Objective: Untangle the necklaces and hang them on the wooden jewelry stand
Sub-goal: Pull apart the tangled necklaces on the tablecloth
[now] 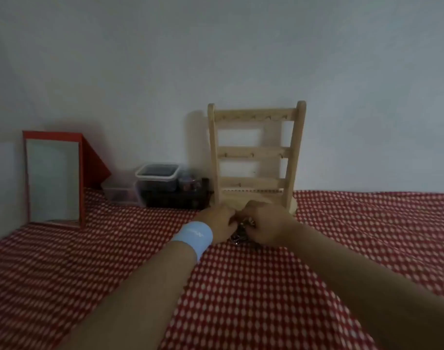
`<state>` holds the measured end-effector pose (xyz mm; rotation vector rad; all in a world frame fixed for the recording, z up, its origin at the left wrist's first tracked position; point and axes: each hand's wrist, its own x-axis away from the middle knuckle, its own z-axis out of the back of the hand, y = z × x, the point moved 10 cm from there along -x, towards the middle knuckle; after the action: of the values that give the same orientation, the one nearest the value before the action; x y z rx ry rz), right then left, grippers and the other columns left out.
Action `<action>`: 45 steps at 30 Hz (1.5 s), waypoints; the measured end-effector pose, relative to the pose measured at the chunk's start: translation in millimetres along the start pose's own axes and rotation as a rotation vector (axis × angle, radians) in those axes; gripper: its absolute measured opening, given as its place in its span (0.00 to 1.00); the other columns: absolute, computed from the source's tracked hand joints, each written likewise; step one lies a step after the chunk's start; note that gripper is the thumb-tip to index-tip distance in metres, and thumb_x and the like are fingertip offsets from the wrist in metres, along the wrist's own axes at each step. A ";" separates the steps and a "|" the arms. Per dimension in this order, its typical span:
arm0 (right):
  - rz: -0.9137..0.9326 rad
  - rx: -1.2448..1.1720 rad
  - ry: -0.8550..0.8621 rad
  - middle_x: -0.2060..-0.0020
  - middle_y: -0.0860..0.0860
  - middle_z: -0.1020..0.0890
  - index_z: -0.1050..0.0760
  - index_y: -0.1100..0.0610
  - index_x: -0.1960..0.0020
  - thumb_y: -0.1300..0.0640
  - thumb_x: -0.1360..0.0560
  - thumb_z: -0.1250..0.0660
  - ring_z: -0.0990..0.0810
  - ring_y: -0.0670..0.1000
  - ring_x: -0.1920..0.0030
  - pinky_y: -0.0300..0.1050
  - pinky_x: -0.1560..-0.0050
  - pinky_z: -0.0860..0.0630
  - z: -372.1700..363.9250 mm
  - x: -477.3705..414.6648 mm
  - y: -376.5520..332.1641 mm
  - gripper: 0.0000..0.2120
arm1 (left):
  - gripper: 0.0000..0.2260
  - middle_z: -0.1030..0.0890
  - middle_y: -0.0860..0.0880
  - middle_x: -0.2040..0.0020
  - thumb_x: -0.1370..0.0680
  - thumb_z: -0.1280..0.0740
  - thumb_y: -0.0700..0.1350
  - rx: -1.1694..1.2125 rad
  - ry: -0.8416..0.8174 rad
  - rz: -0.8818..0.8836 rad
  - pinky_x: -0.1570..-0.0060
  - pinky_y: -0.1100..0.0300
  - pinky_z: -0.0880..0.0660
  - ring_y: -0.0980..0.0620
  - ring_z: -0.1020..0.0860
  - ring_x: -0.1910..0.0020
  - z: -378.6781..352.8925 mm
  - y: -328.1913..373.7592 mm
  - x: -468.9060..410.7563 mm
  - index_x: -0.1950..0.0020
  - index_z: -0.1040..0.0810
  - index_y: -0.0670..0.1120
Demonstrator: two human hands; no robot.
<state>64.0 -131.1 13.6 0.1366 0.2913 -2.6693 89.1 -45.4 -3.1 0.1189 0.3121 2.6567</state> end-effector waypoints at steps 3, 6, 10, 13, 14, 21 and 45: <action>-0.017 -0.045 0.014 0.43 0.52 0.18 0.25 0.44 0.30 0.54 0.23 0.36 0.23 0.54 0.42 0.48 0.45 0.25 -10.3 16.7 -4.7 0.22 | 0.16 0.23 0.45 0.40 0.23 0.38 0.53 -0.064 0.078 -0.010 0.47 0.48 0.22 0.43 0.23 0.44 -8.2 3.5 12.4 0.40 0.21 0.47; -0.090 -0.042 0.015 0.36 0.53 0.19 0.24 0.45 0.29 0.54 0.20 0.39 0.24 0.55 0.37 0.52 0.36 0.26 -14.6 40.6 -11.5 0.20 | 0.19 0.28 0.45 0.33 0.22 0.39 0.56 -0.052 0.110 0.013 0.39 0.45 0.26 0.42 0.28 0.36 -14.5 8.0 37.6 0.34 0.24 0.52; -0.147 0.003 0.009 0.32 0.53 0.22 0.23 0.48 0.31 0.57 0.21 0.40 0.25 0.56 0.34 0.54 0.32 0.28 -15.5 67.1 -19.5 0.19 | 0.12 0.23 0.45 0.37 0.23 0.35 0.49 -0.001 0.145 0.035 0.41 0.50 0.25 0.45 0.24 0.40 -10.8 10.4 61.8 0.41 0.21 0.50; -0.179 0.022 -0.024 0.31 0.54 0.24 0.26 0.51 0.30 0.57 0.22 0.38 0.26 0.57 0.32 0.53 0.31 0.29 -10.5 71.9 -23.4 0.21 | 0.09 0.19 0.47 0.43 0.23 0.34 0.45 0.079 0.158 0.046 0.44 0.53 0.24 0.47 0.21 0.46 -7.2 12.3 70.5 0.44 0.20 0.49; -0.202 -0.001 -0.048 0.30 0.54 0.25 0.28 0.51 0.27 0.57 0.22 0.38 0.27 0.57 0.31 0.53 0.31 0.29 -9.2 70.8 -22.3 0.23 | 0.07 0.18 0.47 0.44 0.23 0.34 0.45 0.101 0.161 0.050 0.45 0.54 0.24 0.47 0.21 0.47 -6.0 11.8 70.2 0.46 0.20 0.48; -0.224 -0.149 -0.134 0.50 0.47 0.18 0.17 0.50 0.39 0.54 0.25 0.30 0.20 0.49 0.49 0.48 0.44 0.20 -16.0 30.8 5.1 0.15 | 0.05 0.19 0.46 0.48 0.21 0.36 0.45 0.478 0.250 0.132 0.46 0.52 0.24 0.47 0.20 0.49 5.2 -10.0 30.1 0.48 0.22 0.46; -0.068 -0.946 0.404 0.71 0.48 0.18 0.21 0.61 0.50 0.60 0.18 0.34 0.22 0.41 0.76 0.33 0.73 0.27 33.4 12.5 41.1 0.06 | 0.09 0.14 0.46 0.56 0.21 0.33 0.46 0.852 0.452 -0.129 0.54 0.66 0.23 0.54 0.18 0.56 15.6 13.6 13.7 0.52 0.15 0.44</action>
<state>69.5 -180.0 36.9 0.3559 1.6357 -2.2550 73.1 -47.9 15.7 -0.2338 1.5158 2.2173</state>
